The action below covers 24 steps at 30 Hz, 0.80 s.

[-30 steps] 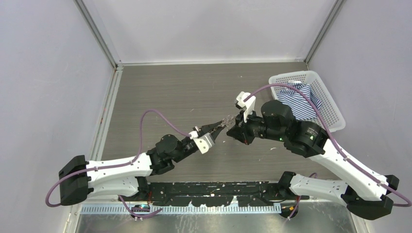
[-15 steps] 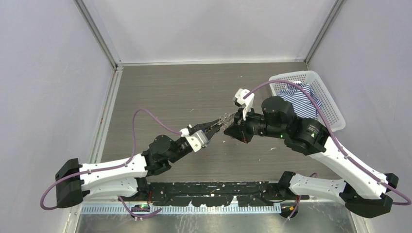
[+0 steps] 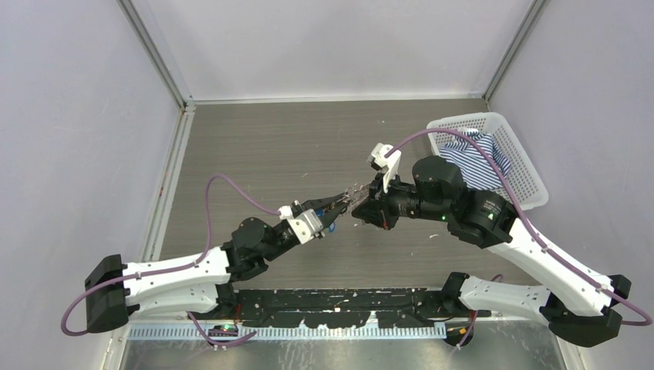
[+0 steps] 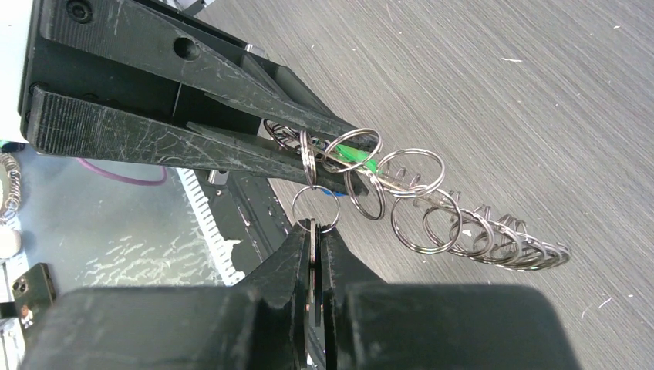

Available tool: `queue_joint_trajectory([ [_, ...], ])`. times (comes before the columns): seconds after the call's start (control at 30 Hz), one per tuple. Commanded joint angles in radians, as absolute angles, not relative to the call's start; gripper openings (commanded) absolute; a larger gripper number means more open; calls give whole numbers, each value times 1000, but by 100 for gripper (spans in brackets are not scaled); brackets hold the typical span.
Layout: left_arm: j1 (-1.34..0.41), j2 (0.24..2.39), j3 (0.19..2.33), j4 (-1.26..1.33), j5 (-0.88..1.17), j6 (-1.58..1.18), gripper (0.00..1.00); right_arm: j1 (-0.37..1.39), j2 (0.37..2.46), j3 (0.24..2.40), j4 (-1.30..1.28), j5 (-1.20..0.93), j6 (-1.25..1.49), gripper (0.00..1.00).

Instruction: Remove the keys from the keyring

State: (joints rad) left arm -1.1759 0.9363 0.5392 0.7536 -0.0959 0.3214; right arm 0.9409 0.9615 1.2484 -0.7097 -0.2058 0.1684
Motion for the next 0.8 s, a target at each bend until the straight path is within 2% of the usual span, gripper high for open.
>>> queue_joint_trajectory([
  [0.0,-1151,912,569,965,-171,339,0,945,945,1215,-795,-232,189,1],
  [0.3,-1151,915,569,989,-184,348,0,945,943,1154,-757,-247,207,1],
  [0.77,-1152,882,552,910,-91,373,0,940,916,1254,-814,-88,175,1],
])
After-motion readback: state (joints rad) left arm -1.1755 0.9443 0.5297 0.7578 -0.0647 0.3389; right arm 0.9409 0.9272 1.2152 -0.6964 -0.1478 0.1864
